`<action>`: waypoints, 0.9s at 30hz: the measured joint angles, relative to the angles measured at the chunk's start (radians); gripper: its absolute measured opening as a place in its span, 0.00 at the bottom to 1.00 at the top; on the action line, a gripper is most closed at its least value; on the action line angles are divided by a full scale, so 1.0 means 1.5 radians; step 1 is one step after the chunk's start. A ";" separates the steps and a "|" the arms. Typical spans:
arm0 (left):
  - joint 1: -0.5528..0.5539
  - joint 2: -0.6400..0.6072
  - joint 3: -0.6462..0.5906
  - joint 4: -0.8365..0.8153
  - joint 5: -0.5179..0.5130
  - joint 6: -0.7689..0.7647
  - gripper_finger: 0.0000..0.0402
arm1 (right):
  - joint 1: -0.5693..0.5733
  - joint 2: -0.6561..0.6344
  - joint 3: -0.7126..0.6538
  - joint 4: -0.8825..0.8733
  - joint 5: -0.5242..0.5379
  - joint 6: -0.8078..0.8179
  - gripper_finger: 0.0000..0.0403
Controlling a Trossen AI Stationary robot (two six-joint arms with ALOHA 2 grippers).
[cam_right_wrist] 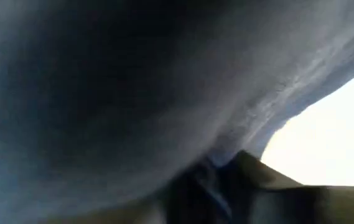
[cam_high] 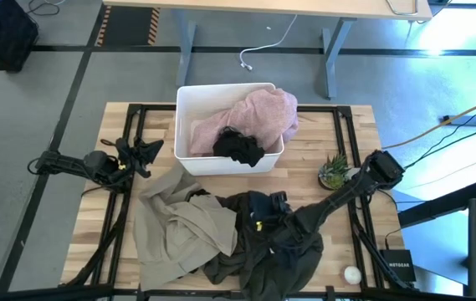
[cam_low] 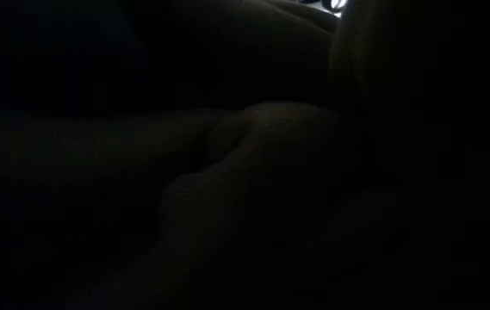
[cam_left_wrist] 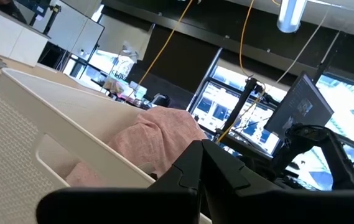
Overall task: Sort clothes
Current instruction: Put the dark blue shirt into the white bin
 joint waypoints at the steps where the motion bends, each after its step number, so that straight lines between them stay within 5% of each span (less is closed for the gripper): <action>1: 0.000 0.000 0.000 0.000 0.000 -0.005 0.01 | 0.000 0.000 0.012 -0.018 0.000 -0.007 0.09; 5: 0.000 0.000 0.000 0.001 0.000 -0.016 0.01 | 0.001 -0.010 0.071 -0.117 0.012 -0.011 0.08; 15: 0.000 -0.001 0.000 0.001 0.000 -0.020 0.01 | -0.010 -0.112 0.251 -0.247 0.186 -0.051 0.05; 23: 0.000 0.000 0.000 0.001 0.000 -0.021 0.01 | -0.065 -0.165 0.419 -0.184 0.357 -0.234 0.04; 27: 0.000 0.000 0.000 0.001 0.000 -0.020 0.01 | -0.139 -0.165 0.494 -0.058 0.366 -0.395 0.04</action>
